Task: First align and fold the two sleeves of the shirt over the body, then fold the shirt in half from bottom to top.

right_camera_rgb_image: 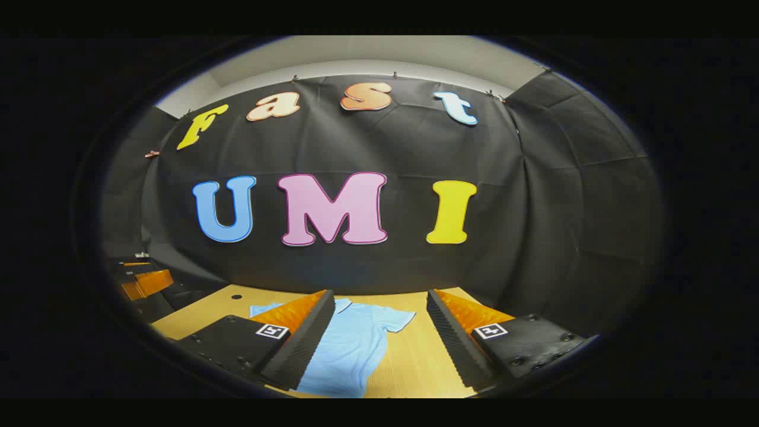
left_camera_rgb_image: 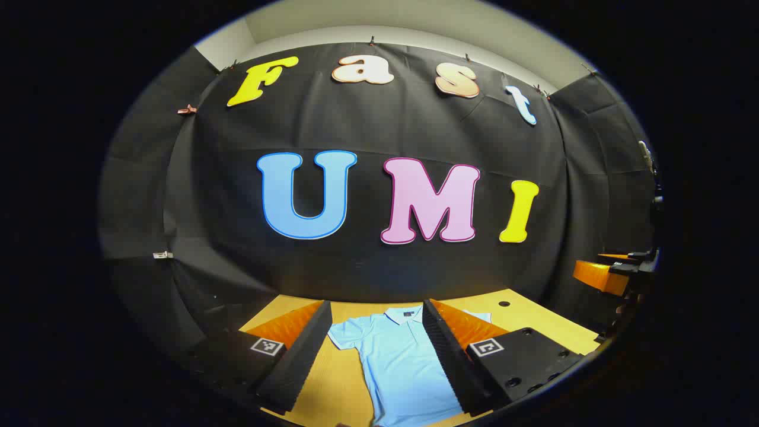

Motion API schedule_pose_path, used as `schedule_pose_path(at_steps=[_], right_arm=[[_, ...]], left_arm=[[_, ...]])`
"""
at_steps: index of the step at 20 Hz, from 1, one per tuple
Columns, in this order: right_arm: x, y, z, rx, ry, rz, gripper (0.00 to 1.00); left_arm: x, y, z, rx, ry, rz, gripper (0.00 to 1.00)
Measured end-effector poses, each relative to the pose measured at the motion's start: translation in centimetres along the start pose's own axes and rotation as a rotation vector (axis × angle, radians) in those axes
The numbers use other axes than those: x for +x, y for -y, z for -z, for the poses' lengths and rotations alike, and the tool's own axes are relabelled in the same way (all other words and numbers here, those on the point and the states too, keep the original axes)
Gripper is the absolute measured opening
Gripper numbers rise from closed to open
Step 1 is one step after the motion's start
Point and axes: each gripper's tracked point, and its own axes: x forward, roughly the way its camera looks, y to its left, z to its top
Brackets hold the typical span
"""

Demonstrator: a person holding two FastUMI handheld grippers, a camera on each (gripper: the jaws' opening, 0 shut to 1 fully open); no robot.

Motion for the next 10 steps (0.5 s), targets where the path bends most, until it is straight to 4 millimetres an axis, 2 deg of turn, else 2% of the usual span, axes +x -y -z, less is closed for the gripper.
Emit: schedule_pose_path(at_steps=[2, 3, 4, 10], right_arm=[[0.09, -0.03, 0.04, 0.000, -0.001, -0.001, 0.97], [0.11, -0.06, 0.09, 0.000, -0.002, 0.000, 0.97], [0.11, -0.06, 0.10, 0.000, -0.003, -0.001, 0.97], [0.39, 0.25, 0.08, 0.000, -0.007, 0.003, 0.97]], left_arm=[[0.08, -0.04, -0.04, -0.001, 0.000, -0.002, 0.94], [0.07, -0.04, -0.05, -0.001, 0.001, -0.002, 0.94], [0.14, -0.05, 0.01, 0.000, 0.001, -0.002, 0.98], [0.43, 0.05, 0.06, -0.003, 0.002, -0.003, 0.98]])
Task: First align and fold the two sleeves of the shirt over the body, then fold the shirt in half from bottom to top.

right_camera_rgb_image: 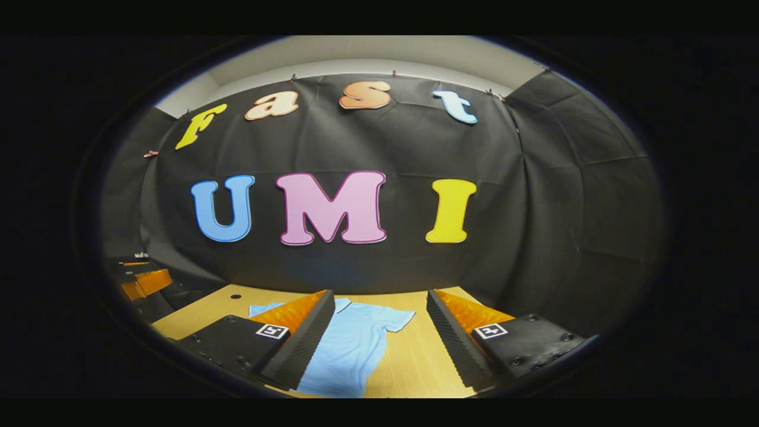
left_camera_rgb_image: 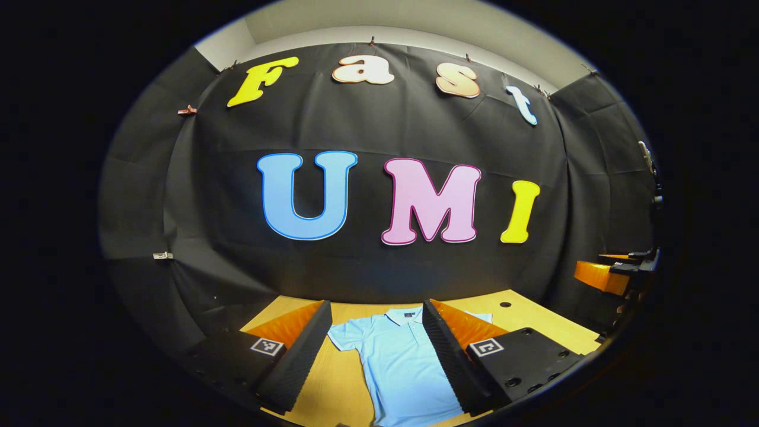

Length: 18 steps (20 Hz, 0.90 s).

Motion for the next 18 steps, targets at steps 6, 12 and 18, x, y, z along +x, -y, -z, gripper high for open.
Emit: schedule_pose_path(at_steps=[6, 12, 18], right_arm=[[0.3, 0.2, 0.3, -0.006, -0.008, 0.000, 0.97], [1.2, 0.6, 0.6, -0.006, -0.019, 0.010, 0.97], [5.8, 2.0, 2.3, -0.040, -0.085, 0.023, 0.97]], left_arm=[[0.3, -0.1, 0.3, -0.004, -0.007, -0.007, 0.94], [0.8, -0.1, 0.4, -0.005, -0.015, -0.005, 0.98], [2.1, -0.7, 0.5, 0.003, -0.040, -0.014, 0.98]])
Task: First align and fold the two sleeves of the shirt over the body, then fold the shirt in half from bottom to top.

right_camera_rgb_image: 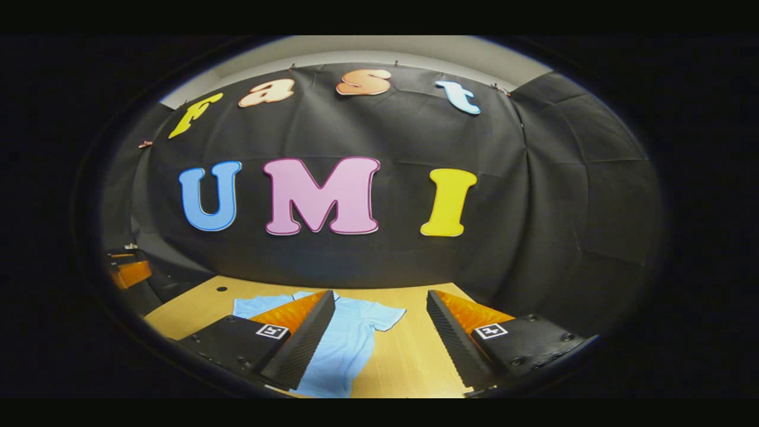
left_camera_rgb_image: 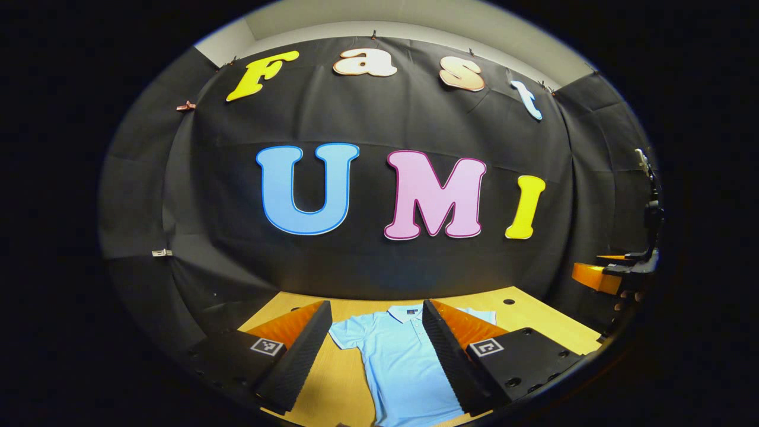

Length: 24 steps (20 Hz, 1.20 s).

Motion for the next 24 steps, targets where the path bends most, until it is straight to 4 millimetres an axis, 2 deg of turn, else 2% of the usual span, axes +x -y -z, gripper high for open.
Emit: schedule_pose_path(at_steps=[4, 8, 12, 14, 15, 17, 20, 24], right_arm=[[6.1, 0.4, 1.4, -0.014, -0.075, -0.016, 0.97], [14.0, 0.9, 5.4, -0.036, -0.188, -0.026, 0.98], [21.8, 1.7, 11.5, -0.043, -0.324, -0.021, 0.98], [25.3, 2.5, 14.9, -0.046, -0.397, 0.000, 0.97], [27.1, 2.9, 16.6, -0.040, -0.431, 0.007, 1.00], [30.2, 3.5, 20.1, -0.021, -0.489, 0.023, 0.98], [33.9, 5.2, 25.0, -0.019, -0.568, 0.069, 0.98], [36.4, 6.9, 29.3, 0.010, -0.628, 0.112, 0.98]], left_arm=[[1.6, -0.5, 0.4, 0.015, -0.032, -0.012, 0.98], [3.8, -0.7, 1.5, 0.022, -0.083, -0.035, 0.98], [6.4, -0.6, 2.8, 0.026, -0.130, -0.064, 0.98], [7.8, -0.3, 3.6, 0.025, -0.156, -0.073, 0.98], [8.5, -0.2, 4.0, 0.025, -0.169, -0.075, 0.98], [9.7, 0.4, 4.8, 0.027, -0.199, -0.071, 0.98], [11.0, 0.7, 6.0, -0.002, -0.244, -0.072, 0.98], [12.4, 0.5, 7.7, -0.041, -0.292, -0.089, 0.98]])
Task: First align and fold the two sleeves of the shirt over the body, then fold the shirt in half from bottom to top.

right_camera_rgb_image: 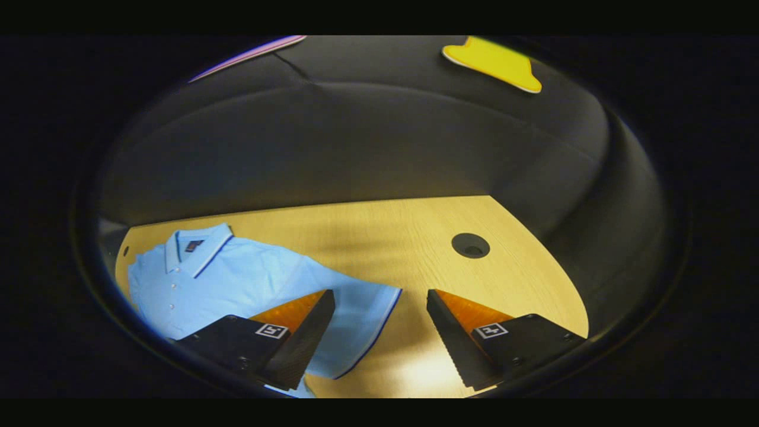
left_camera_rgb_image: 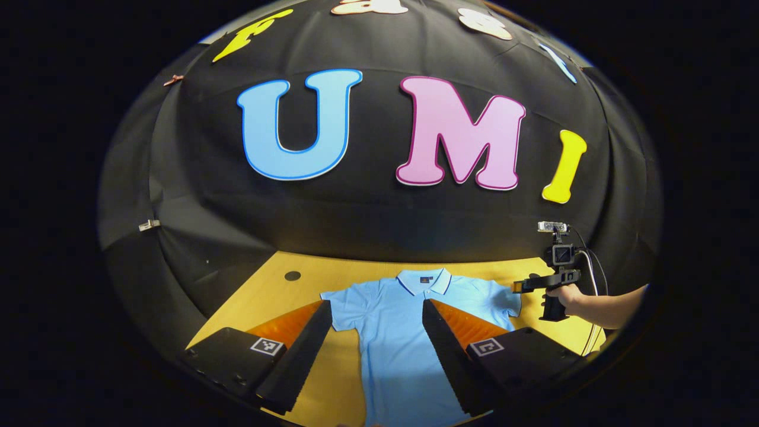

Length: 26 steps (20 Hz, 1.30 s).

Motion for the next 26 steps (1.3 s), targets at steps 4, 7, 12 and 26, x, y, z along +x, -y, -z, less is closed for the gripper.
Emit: schedule_pose_path(at_steps=[4, 7, 12, 26], right_arm=[[1.7, -0.4, 0.2, 0.029, -0.001, -0.025, 0.97], [1.6, -0.9, 0.2, 0.041, 0.003, -0.042, 0.89], [1.9, -3.5, 0.2, -0.017, 0.028, -0.113, 0.51], [-4.5, -12.0, -5.1, -0.097, 0.181, -0.207, 0.05]], left_arm=[[1.5, 0.2, 0.9, 0.004, -0.023, -0.016, 0.98], [2.2, 1.0, 1.2, 0.007, -0.033, -0.003, 0.98], [3.0, 1.7, 2.1, 0.007, -0.048, 0.013, 0.98], [1.7, -1.2, 3.7, -0.057, -0.057, -0.053, 0.98]])
